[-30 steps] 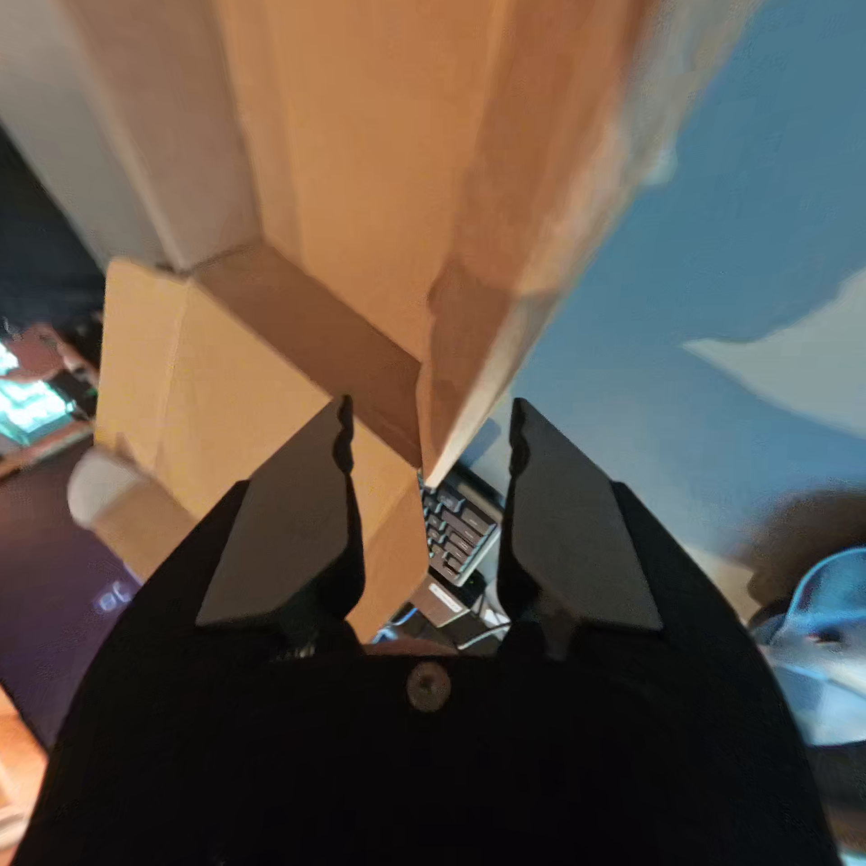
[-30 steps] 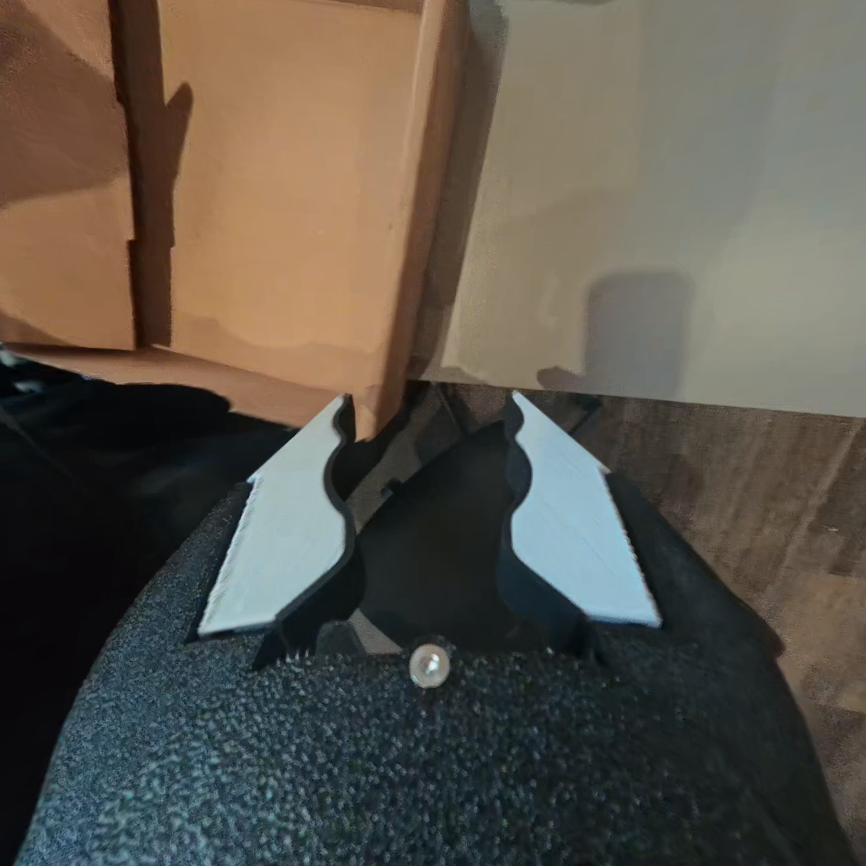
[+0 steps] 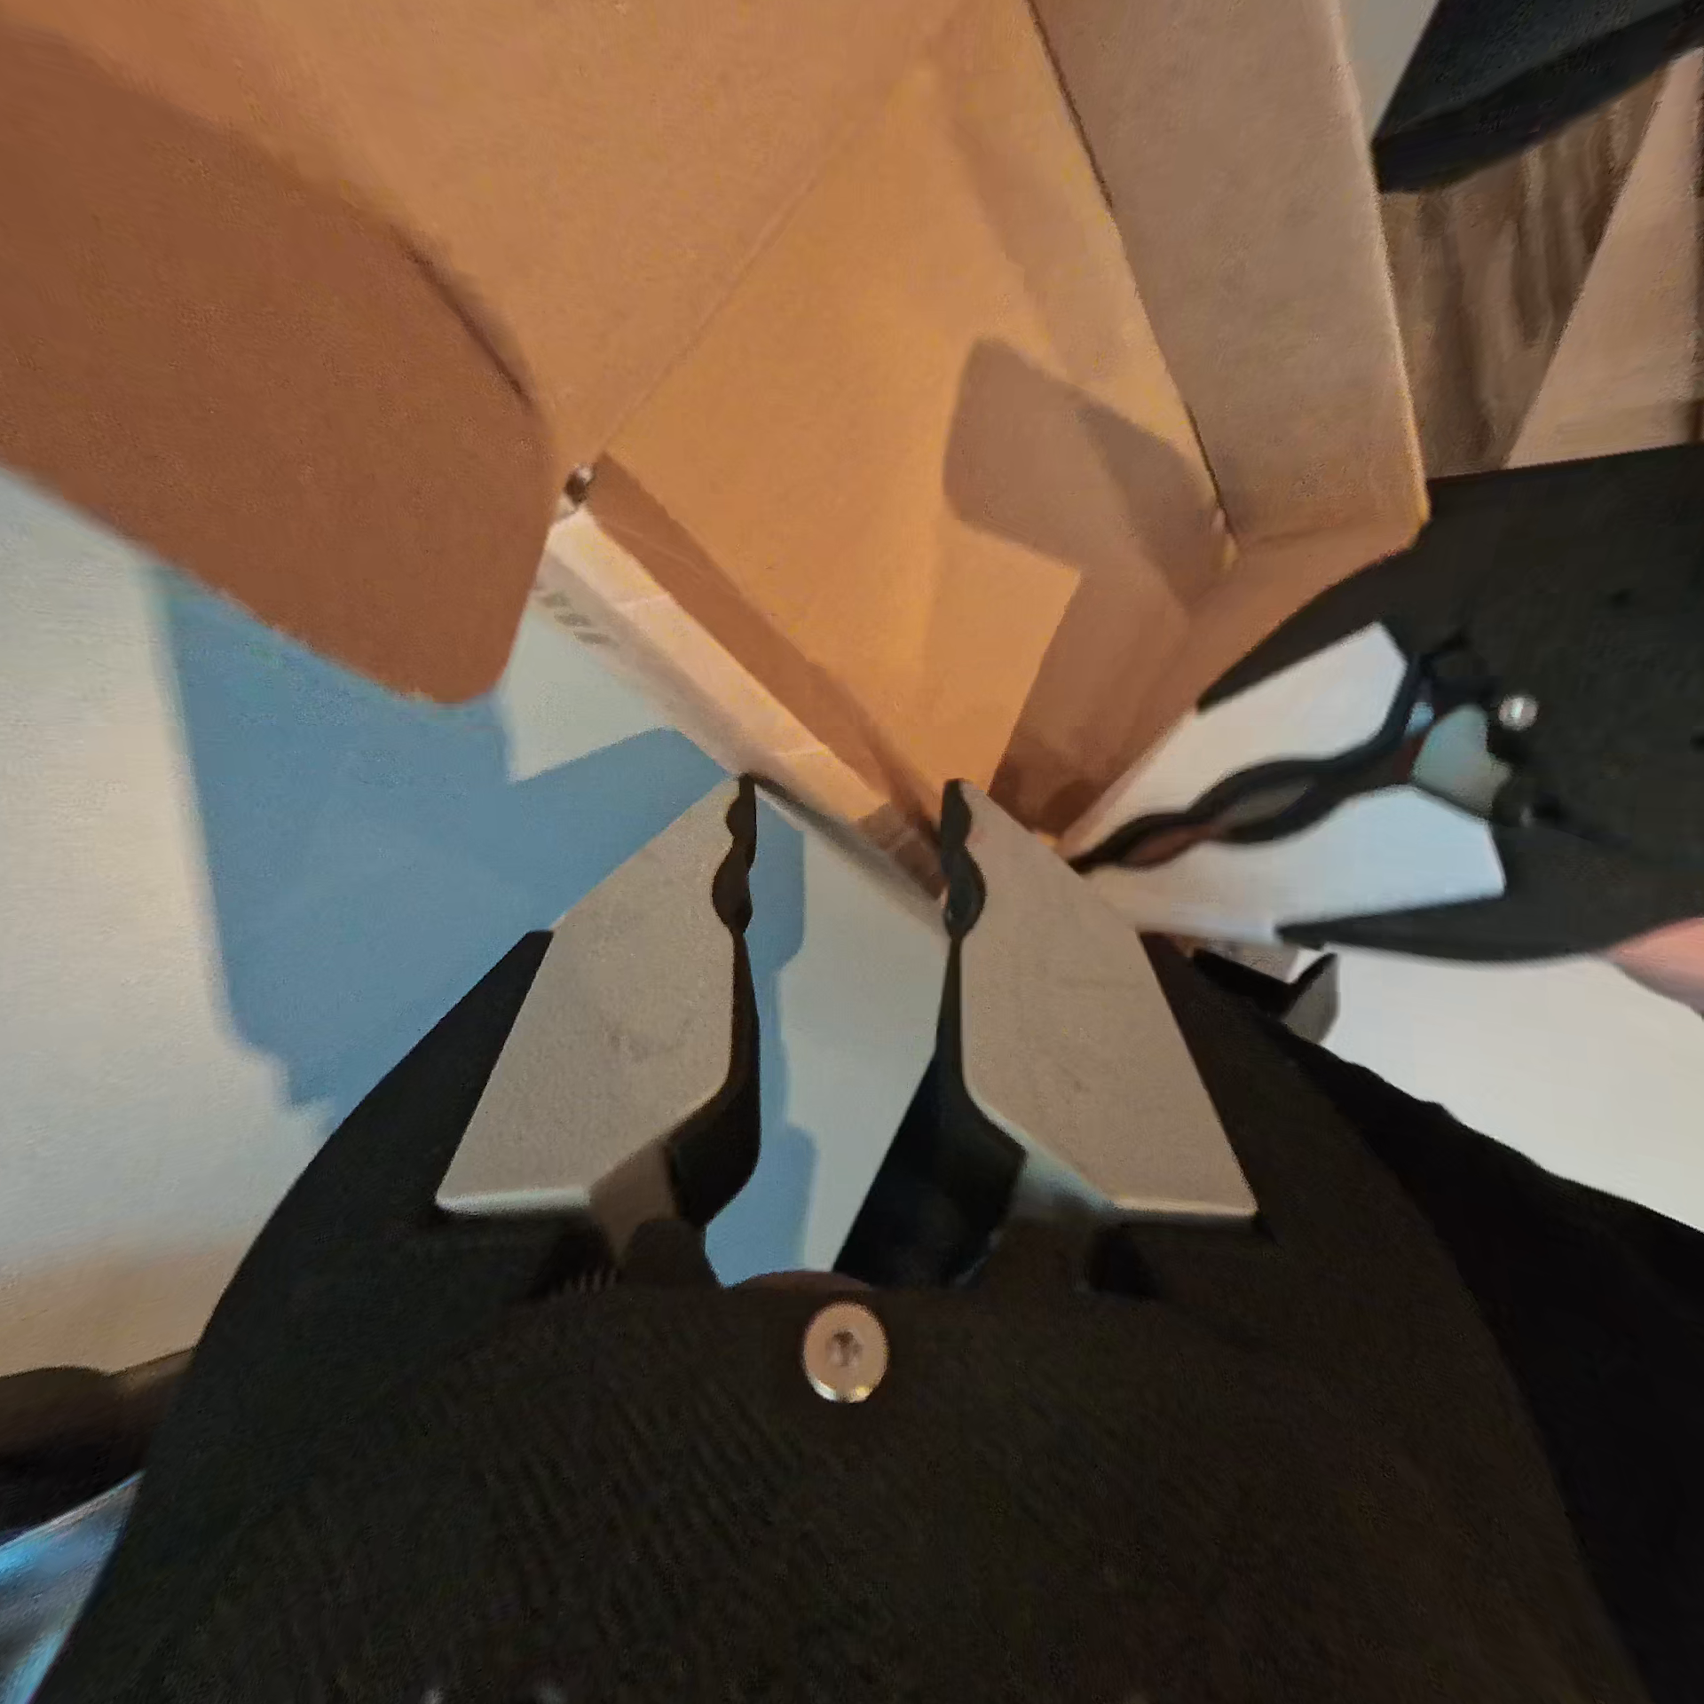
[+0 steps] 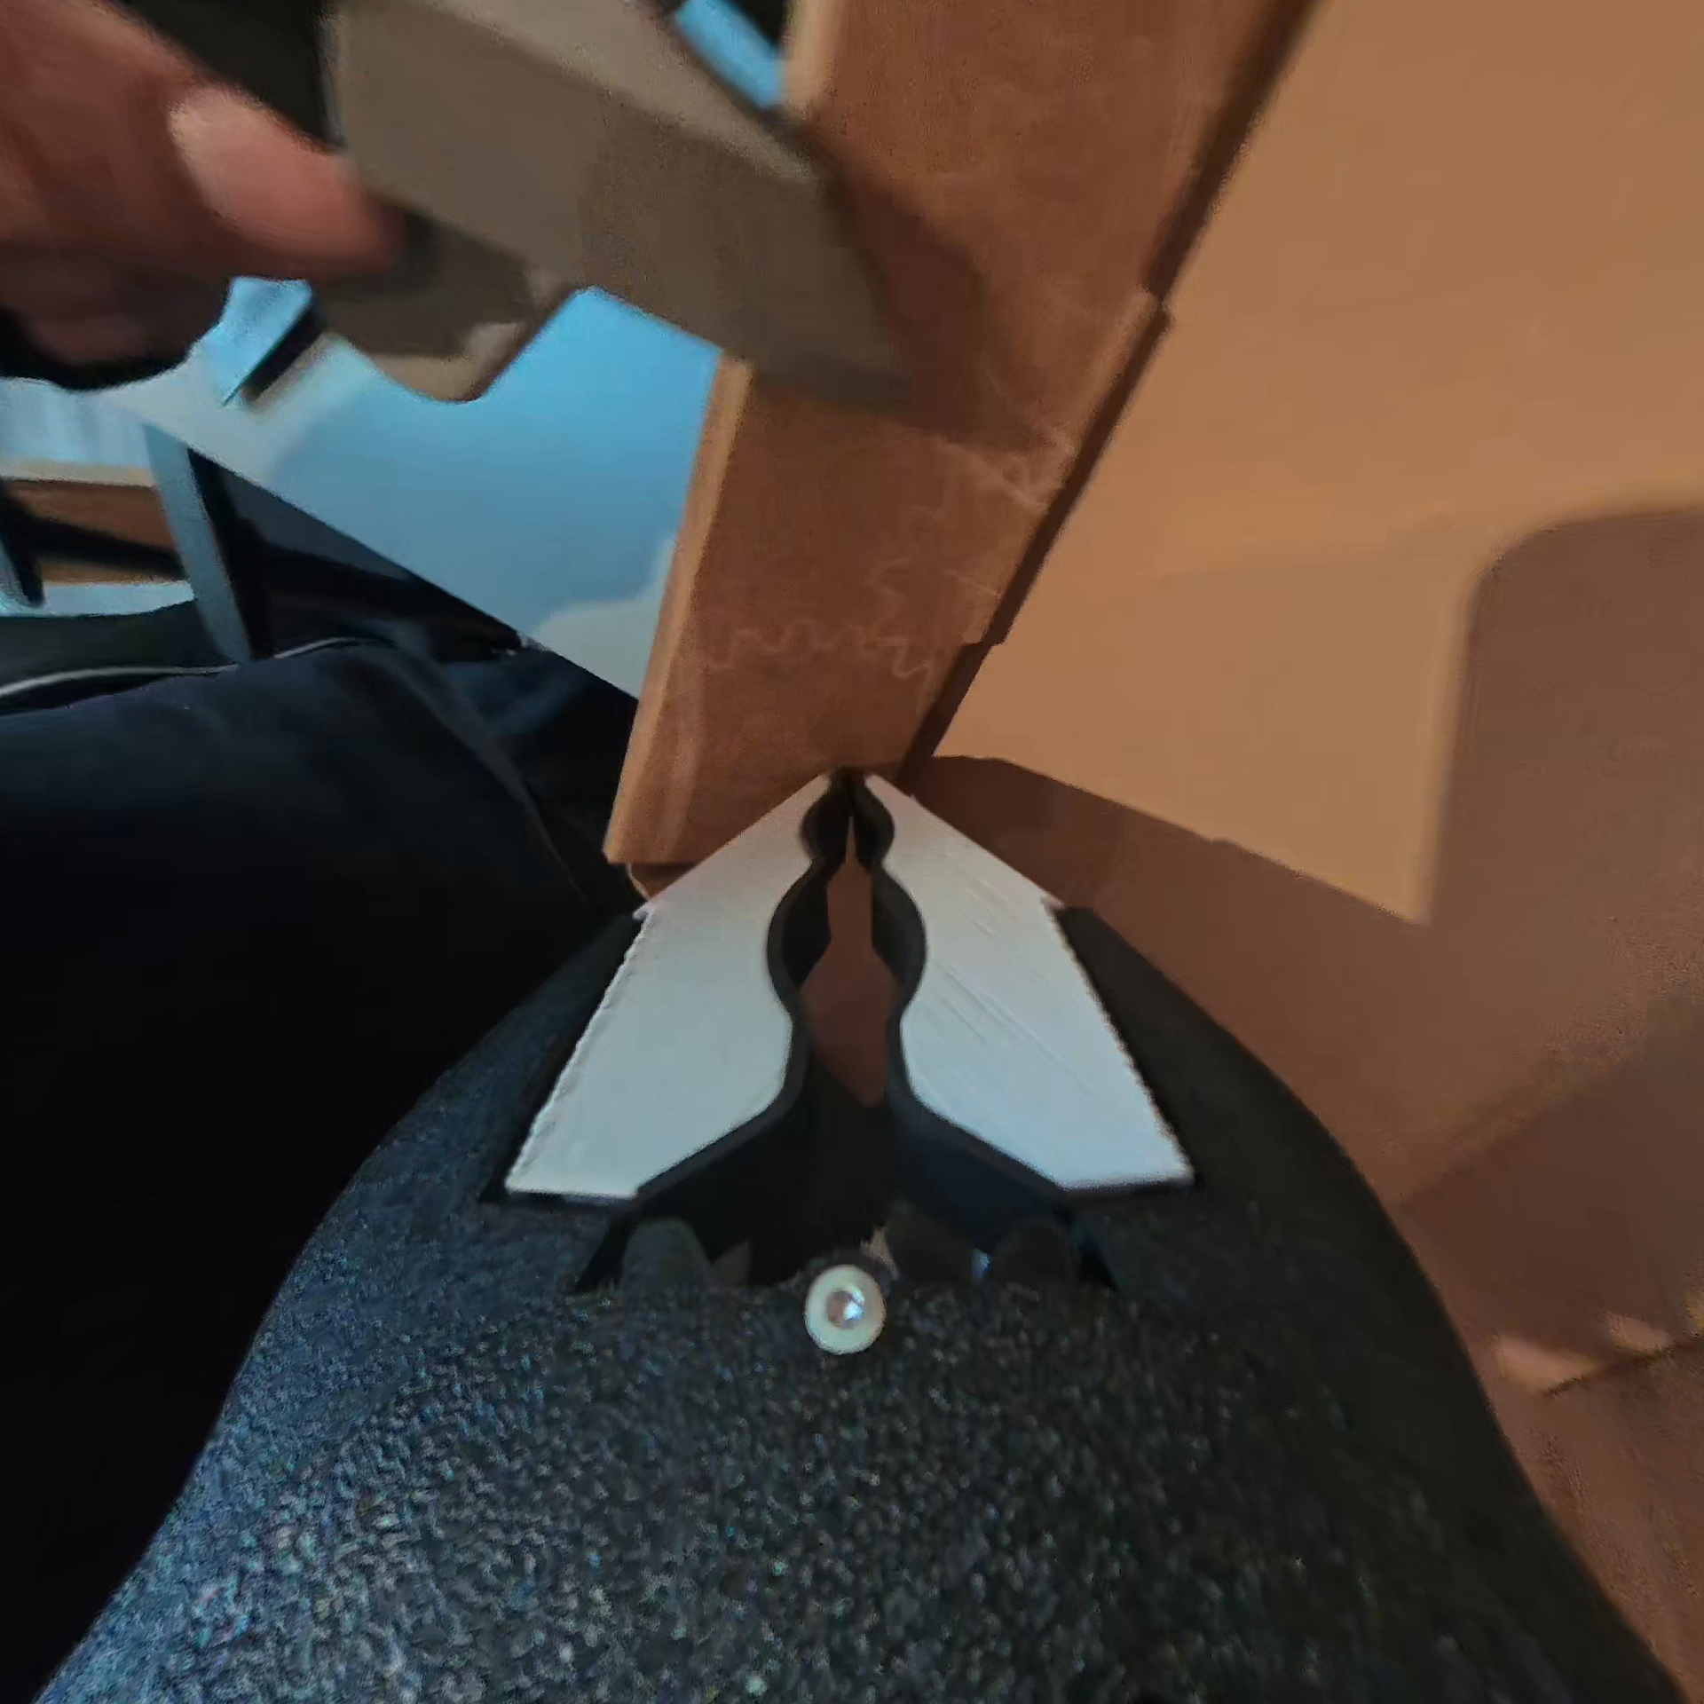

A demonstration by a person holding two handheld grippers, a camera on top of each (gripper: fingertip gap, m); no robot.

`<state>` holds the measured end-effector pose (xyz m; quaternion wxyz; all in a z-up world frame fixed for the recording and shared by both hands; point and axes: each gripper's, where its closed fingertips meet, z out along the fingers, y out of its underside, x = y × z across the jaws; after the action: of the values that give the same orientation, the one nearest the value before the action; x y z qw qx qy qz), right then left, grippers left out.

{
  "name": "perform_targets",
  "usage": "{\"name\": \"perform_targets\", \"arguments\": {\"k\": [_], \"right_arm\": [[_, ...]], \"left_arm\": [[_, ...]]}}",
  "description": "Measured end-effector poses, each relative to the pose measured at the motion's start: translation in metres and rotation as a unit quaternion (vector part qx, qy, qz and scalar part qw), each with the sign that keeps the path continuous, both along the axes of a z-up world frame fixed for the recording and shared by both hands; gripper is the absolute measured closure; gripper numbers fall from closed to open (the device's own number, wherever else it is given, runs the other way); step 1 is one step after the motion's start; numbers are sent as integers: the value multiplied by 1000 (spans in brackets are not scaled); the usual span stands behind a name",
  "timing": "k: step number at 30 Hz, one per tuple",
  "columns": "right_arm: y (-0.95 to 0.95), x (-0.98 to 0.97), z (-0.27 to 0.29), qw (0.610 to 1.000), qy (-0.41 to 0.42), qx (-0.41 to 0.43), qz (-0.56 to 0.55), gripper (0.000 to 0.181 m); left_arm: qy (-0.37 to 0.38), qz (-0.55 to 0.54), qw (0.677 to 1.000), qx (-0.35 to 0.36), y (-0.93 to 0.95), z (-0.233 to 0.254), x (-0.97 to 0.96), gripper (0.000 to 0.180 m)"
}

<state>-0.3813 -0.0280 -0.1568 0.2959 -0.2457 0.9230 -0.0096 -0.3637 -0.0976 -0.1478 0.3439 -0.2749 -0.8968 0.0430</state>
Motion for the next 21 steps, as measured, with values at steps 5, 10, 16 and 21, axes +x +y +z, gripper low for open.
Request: {"name": "perform_targets", "arguments": {"k": [5, 10, 16, 21], "right_arm": [[-29, 34, 19, 996, -50, -69, -20, 155], [-55, 52, 14, 991, -63, -32, -111, 132], [-72, 57, 18, 967, -134, -30, -212, 152], [-73, 36, 11, 957, -148, -3, -249, 161]], "left_arm": [[-33, 6, 997, -67, -26, 2, 9, 162], [-50, 6, 996, -80, -34, 2, 9, 168], [-47, -5, 996, -79, -31, 2, 7, 168], [-48, -33, 994, -91, -30, 3, 11, 167]]}}
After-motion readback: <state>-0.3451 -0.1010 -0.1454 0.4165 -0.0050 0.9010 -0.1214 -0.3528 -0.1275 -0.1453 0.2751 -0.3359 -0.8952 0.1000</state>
